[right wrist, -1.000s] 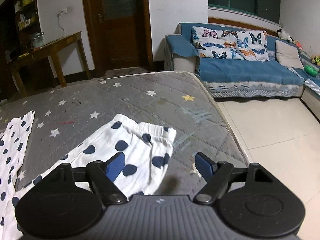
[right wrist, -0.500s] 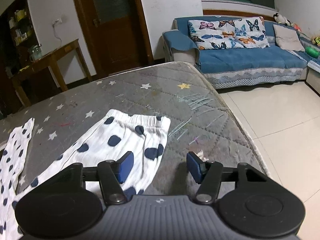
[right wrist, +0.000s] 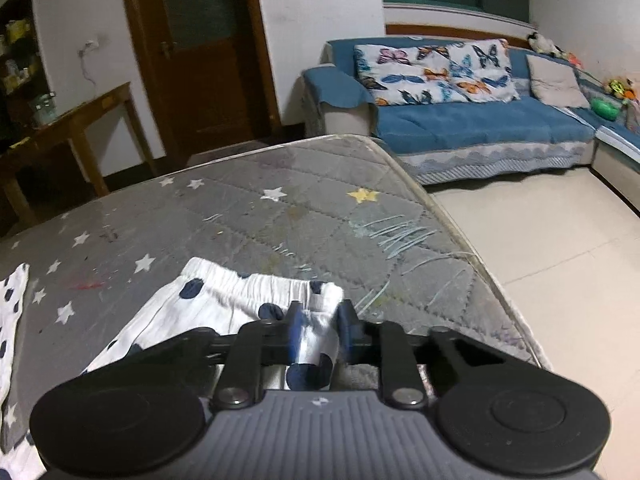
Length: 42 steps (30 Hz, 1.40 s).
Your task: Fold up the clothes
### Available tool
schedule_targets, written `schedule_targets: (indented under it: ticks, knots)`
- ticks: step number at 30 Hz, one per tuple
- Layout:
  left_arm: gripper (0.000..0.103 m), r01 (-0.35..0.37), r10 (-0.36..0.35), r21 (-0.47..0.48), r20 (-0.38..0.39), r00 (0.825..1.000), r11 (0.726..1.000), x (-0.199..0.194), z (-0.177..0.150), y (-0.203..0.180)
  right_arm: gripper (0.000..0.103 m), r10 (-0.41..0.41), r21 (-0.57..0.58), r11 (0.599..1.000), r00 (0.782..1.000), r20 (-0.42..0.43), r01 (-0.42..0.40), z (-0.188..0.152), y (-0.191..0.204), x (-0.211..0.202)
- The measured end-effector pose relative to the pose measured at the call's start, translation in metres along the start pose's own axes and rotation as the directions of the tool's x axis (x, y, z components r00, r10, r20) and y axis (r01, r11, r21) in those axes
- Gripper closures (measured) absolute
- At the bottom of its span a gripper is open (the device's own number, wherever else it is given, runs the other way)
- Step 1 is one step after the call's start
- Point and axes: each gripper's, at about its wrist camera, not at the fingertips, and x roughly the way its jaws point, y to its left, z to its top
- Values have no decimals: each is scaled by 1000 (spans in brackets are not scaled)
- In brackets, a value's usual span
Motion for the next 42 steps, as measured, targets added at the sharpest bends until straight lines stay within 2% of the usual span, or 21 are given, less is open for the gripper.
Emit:
schedule_targets:
  ticks: [2, 7, 12, 25, 35, 42]
  knots:
    - [93, 2, -2, -4, 17, 1000, 1000, -5, -1, 1, 94, -7, 13, 1000, 1000, -1, 7, 2, 0, -3]
    - [93, 2, 0, -34, 55, 998, 999, -23, -4, 2, 96, -13, 43, 999, 1000, 14, 12, 7, 2, -18]
    - [93, -23, 28, -55, 94, 995, 998, -44, -11, -1, 97, -4, 71, 997, 998, 65, -1, 20, 13, -44]
    - [94, -91, 121, -160, 189, 974, 983, -97, -36, -9, 97, 49, -3, 999, 979, 198, -50, 57, 88, -114]
    - [94, -98, 196, -356, 251, 948, 929, -121, -48, 2, 97, 117, -99, 990, 964, 237, -95, 88, 170, -127]
    - [94, -93, 240, -470, 261, 935, 878, -138, -66, 30, 97, 143, -205, 973, 969, 201, -101, 99, 254, -100]
